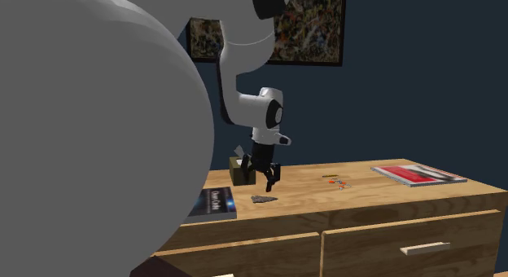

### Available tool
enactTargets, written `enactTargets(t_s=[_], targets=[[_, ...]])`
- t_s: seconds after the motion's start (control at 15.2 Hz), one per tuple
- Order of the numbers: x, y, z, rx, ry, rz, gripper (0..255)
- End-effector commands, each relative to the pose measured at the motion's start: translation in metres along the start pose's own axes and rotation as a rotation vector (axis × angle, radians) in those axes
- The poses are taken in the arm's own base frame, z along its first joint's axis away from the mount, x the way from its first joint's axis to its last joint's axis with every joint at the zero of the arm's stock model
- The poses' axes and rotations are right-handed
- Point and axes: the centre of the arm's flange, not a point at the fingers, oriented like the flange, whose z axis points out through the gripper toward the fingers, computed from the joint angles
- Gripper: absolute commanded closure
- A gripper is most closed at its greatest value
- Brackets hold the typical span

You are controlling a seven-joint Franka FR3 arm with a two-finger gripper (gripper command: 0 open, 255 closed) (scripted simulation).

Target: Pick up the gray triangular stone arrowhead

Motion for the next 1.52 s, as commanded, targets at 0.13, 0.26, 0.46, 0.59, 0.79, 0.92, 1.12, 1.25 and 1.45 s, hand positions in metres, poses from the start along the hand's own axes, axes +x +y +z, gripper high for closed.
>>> enactTargets(t_s=[0.13, 0.26, 0.46, 0.59, 0.79, 0.92, 1.12, 1.25, 1.45], targets=[[0.007, 0.001, 0.023, 0.002, 0.001, 0.001, 0], [0.008, 0.002, 0.034, 0.002, 0.001, 0.001, 0], [0.009, 0.003, 0.047, 0.002, 0.001, 0.001, 0], [0.008, 0.003, 0.047, 0.002, 0.001, 0.001, 255], [0.008, 0.003, 0.047, 0.002, 0.001, 0.001, 255], [0.008, 0.002, 0.047, 0.002, 0.001, 0.001, 255], [0.008, 0.003, 0.047, 0.002, 0.001, 0.001, 255], [0.008, 0.003, 0.042, 0.002, 0.001, 0.001, 255], [0.007, 0.001, 0.026, 0.002, 0.001, 0.001, 255]])
